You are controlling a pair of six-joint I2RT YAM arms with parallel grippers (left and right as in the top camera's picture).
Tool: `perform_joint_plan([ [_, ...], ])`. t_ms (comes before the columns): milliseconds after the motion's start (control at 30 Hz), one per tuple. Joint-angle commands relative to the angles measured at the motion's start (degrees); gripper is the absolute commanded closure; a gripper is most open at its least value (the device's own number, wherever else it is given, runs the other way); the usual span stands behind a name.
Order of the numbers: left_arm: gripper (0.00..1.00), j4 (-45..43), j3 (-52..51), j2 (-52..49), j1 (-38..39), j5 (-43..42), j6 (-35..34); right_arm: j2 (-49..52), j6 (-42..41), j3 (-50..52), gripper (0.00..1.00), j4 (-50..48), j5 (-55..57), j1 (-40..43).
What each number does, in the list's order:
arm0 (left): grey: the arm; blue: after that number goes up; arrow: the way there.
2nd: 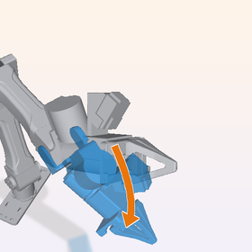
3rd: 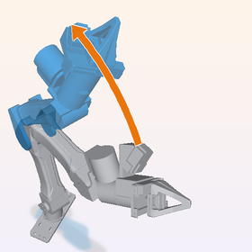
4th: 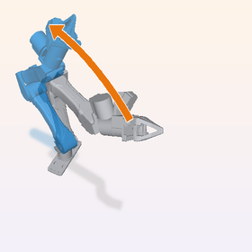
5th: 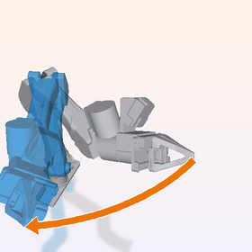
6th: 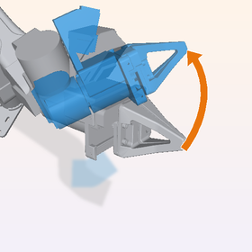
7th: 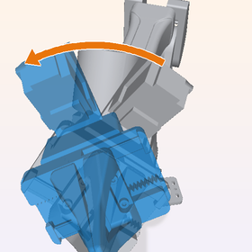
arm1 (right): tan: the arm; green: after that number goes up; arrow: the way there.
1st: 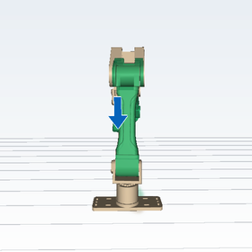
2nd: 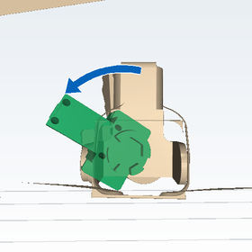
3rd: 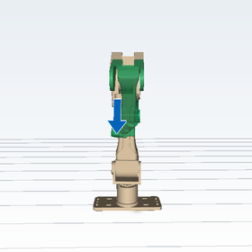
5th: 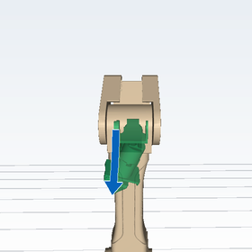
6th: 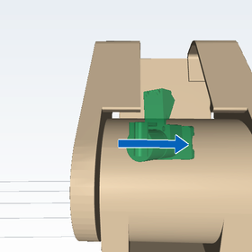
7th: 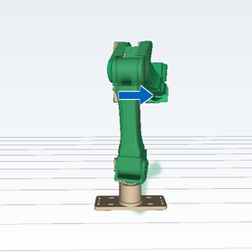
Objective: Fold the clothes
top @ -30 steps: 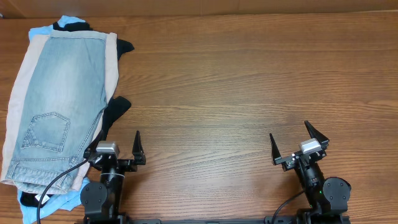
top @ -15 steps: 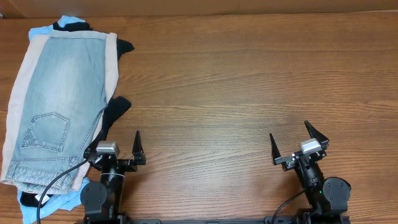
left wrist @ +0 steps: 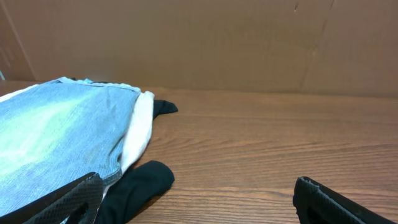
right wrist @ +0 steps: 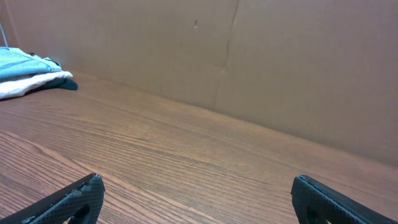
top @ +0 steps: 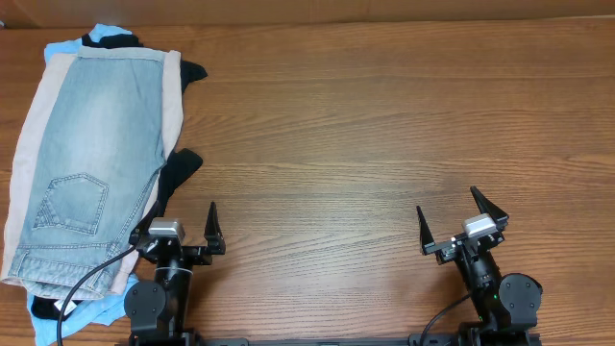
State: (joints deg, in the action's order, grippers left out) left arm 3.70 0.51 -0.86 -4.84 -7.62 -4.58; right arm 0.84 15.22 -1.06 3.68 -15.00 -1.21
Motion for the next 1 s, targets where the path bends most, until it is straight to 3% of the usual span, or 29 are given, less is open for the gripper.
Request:
perform_joint_plan([
  [0, 0.0, 0.2, -0.2, 0.6, 0.4, 0.8, -0.8, -0.7, -0.2, 0.6, 0.0, -0.3, 0.4, -0.2],
  [967, 0.0, 0.1, -0.2, 0.6, 0.4, 0.7, -0.8, -0.7, -0.2, 0.6, 0.0, -2.5, 0.4, -0.2],
])
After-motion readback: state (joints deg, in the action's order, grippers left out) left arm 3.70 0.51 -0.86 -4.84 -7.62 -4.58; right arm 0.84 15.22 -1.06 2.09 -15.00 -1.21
